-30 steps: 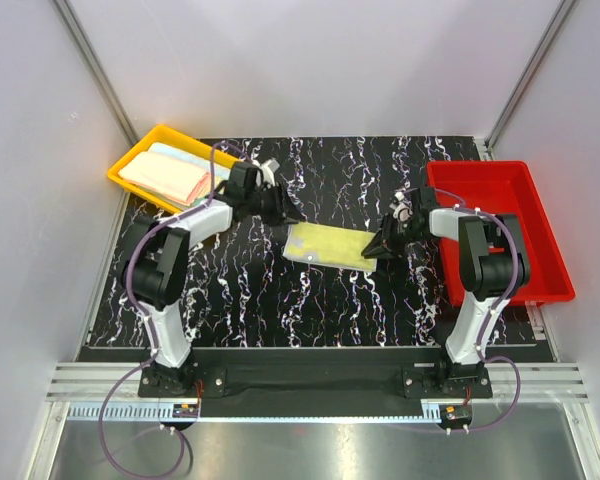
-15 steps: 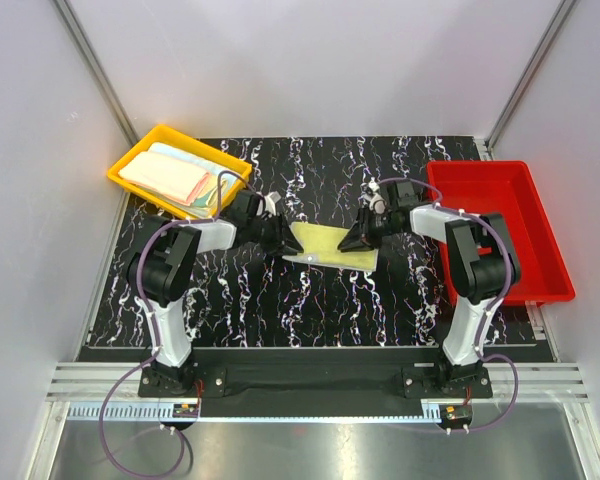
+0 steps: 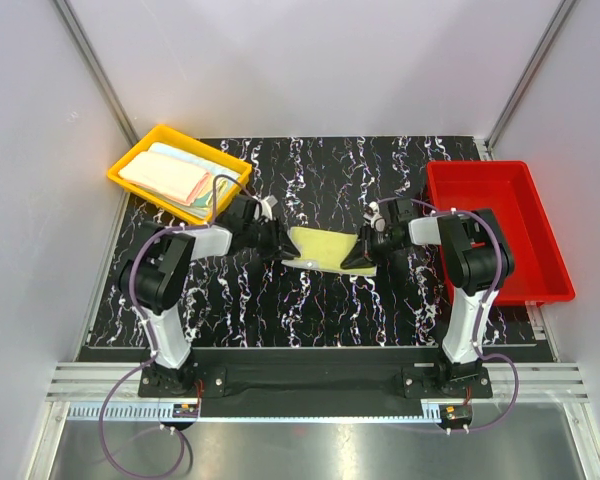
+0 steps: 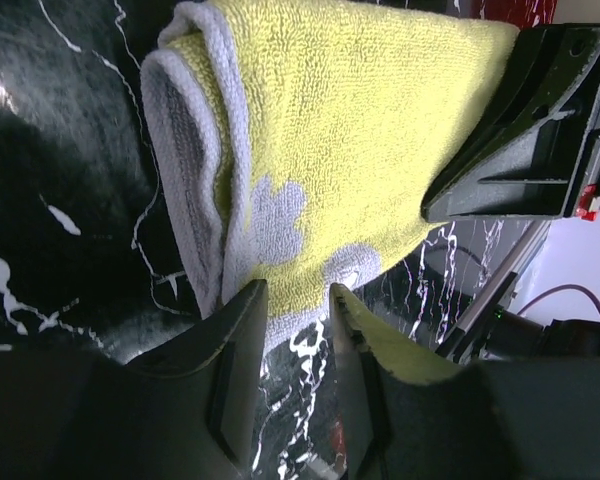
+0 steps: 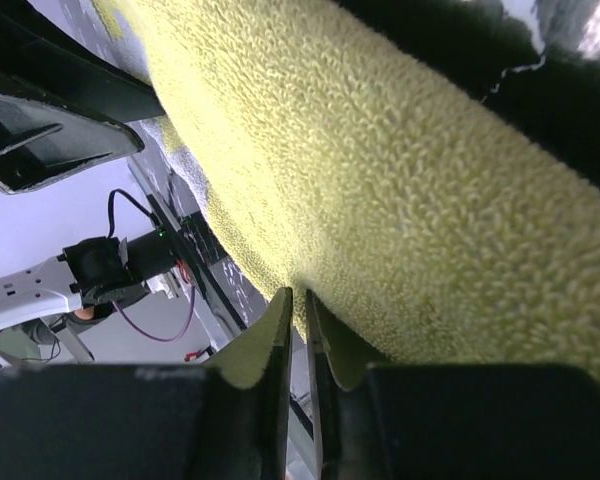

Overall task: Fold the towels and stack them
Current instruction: Neatly place the folded towel into the bin

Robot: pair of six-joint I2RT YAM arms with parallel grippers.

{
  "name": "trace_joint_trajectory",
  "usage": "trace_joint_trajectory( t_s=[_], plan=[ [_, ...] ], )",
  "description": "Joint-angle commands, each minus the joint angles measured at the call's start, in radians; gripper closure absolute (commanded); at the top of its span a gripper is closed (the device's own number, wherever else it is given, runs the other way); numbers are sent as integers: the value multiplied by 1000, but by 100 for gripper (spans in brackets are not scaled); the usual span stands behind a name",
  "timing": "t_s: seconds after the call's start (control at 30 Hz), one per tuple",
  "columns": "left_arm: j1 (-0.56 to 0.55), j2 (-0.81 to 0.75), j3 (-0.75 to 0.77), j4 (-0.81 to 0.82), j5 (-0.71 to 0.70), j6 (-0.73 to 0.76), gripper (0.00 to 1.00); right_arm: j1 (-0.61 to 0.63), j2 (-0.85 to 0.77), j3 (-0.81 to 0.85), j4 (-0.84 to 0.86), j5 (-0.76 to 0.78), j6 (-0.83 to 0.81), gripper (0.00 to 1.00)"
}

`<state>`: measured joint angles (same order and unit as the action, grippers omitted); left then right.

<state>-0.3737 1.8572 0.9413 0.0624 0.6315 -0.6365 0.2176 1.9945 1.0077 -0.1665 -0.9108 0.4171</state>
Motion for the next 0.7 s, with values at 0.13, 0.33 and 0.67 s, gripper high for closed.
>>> trace_joint_trajectory(
  t_s=[0.13, 0.33, 0.67],
  plan=[
    [35, -131, 105, -192, -38, 110, 54, -11, -89, 28, -62, 32, -66, 78],
    [52, -57, 175, -306, -116, 178, 52, -11, -126, 22, -96, 72, -67, 77],
    [47, 37, 130, -178, -61, 121, 50, -11, -305, 57, -206, 151, -93, 73]
  ],
)
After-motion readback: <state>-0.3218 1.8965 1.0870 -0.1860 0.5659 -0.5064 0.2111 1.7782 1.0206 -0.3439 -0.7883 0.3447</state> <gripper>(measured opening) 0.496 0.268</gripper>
